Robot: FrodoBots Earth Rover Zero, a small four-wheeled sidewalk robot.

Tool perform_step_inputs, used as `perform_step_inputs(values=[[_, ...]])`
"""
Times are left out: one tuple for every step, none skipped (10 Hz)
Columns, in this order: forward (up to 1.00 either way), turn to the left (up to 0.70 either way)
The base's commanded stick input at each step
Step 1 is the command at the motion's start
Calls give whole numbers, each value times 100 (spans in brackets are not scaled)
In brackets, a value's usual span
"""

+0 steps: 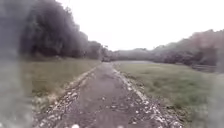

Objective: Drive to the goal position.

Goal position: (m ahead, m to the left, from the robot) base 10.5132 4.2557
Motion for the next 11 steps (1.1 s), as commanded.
perform_step_inputs(values=[[85,0],[85,0],[85,0],[85,0],[85,0],[85,0],[85,0],[85,0],[85,0],[85,0],[85,0]])
